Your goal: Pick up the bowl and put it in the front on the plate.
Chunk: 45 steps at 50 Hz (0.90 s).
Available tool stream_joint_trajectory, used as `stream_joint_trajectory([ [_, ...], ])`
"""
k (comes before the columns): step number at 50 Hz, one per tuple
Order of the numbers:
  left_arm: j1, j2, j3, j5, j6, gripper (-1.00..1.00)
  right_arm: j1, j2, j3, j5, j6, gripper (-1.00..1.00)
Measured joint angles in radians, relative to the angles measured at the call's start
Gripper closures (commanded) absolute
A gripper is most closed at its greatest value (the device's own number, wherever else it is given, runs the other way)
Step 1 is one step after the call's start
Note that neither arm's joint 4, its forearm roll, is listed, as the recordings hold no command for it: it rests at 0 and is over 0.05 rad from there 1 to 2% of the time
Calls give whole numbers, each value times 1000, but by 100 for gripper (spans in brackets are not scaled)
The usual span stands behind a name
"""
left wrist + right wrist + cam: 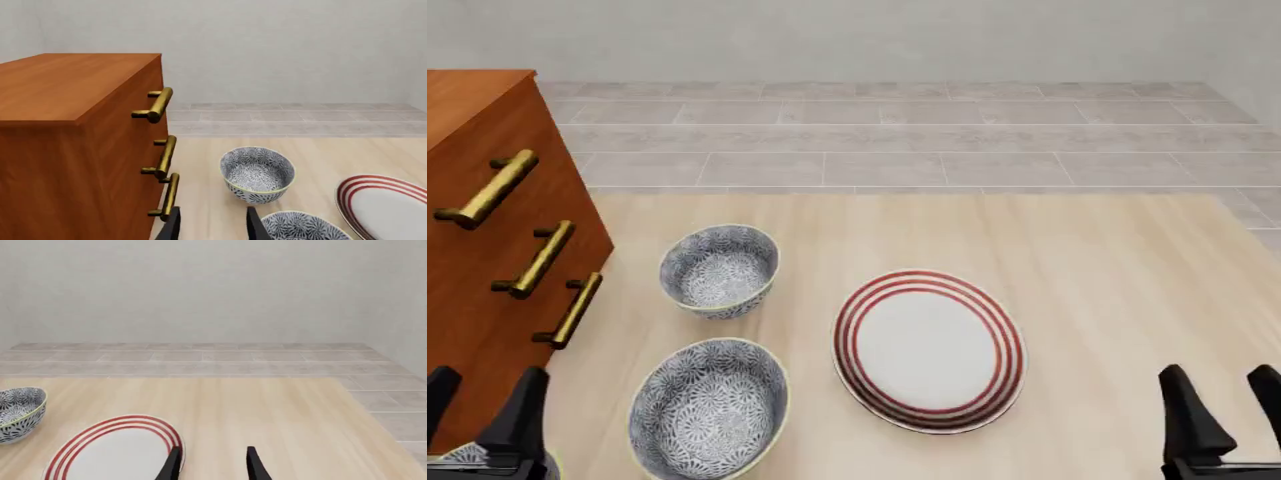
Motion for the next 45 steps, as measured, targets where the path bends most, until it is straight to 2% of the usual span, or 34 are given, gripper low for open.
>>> stream_joint_trajectory([
  [16,0,0,0,0,0,-100,8,115,-33,-72,-30,-100],
  [26,0,0,0,0,0,-100,39,320,-85,-209,-68,-100],
  [45,0,0,0,0,0,-100,126,680,-213,-404,-73,-100],
])
